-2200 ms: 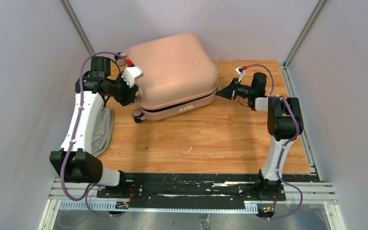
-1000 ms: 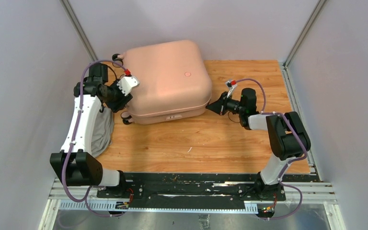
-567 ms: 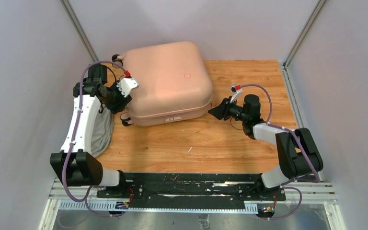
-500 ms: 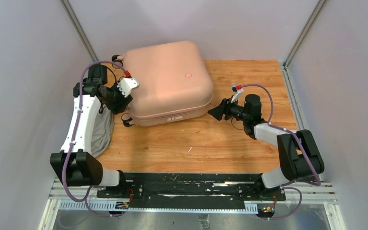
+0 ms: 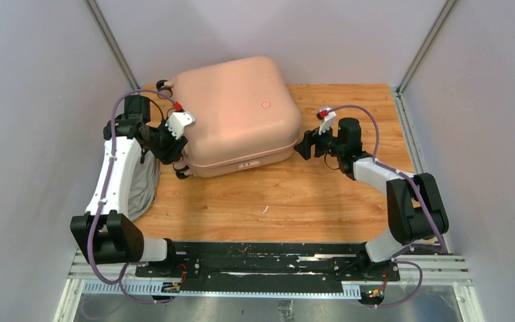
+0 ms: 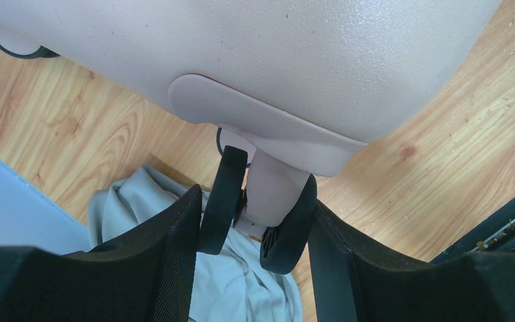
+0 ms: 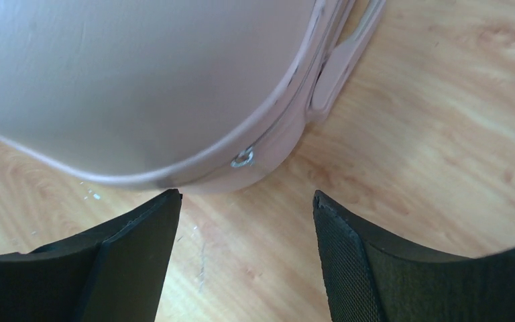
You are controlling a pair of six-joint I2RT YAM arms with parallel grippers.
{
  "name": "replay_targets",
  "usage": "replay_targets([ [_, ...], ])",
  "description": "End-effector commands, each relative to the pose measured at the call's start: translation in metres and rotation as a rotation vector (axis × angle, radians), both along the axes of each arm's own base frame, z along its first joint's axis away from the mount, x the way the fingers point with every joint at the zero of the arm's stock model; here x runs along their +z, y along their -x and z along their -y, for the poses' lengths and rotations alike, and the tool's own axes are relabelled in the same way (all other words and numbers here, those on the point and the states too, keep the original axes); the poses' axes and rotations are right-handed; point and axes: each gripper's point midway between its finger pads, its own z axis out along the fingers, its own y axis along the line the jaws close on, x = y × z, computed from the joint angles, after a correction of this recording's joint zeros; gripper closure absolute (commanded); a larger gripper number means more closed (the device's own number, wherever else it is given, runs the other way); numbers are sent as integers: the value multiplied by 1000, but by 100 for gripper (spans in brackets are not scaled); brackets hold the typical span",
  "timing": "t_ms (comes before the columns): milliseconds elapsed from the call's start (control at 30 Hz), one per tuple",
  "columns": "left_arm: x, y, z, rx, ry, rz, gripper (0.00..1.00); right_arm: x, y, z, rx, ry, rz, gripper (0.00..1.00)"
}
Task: Pack the luggage
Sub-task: Zip the luggage at the center of the board.
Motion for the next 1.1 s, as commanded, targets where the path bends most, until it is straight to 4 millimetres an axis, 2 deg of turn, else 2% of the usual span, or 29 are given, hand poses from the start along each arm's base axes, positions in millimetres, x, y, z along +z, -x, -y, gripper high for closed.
replay_targets([
  [0, 21, -10, 5, 24, 59, 98, 100, 0, -23, 3, 19, 78, 59, 26],
  [233, 23, -10, 3, 21, 54, 109, 100, 12, -34, -14, 113, 34, 75, 37],
  [267, 25, -10, 3, 20, 52, 113, 100, 12, -36, -13, 114, 33, 72, 41],
  [400, 31, -10, 3, 20, 54, 130, 100, 15, -40, -5, 94, 24, 69, 66],
  [467, 34, -10, 4, 19, 57, 140, 100, 14, -42, 2, 76, 27, 67, 73],
  [567, 36, -9, 5, 17, 63, 143, 100, 14, -44, 10, 46, 29, 68, 77],
  [667, 35, -7, 6, 15, 66, 142, 100, 12, -45, 14, 33, 27, 67, 73],
  [767, 34, -7, 5, 14, 63, 142, 100, 9, -45, 13, 49, 21, 52, 51],
  [833, 34, -6, 6, 10, 63, 144, 100, 10, -41, 8, 110, -17, 41, 42],
  [900, 32, -4, 7, -3, 65, 139, 100, 12, -38, 3, 178, -62, 25, 37],
  [1067, 14, 1, 3, -30, 26, 104, 100, 23, -36, -3, 318, -208, 18, 32],
])
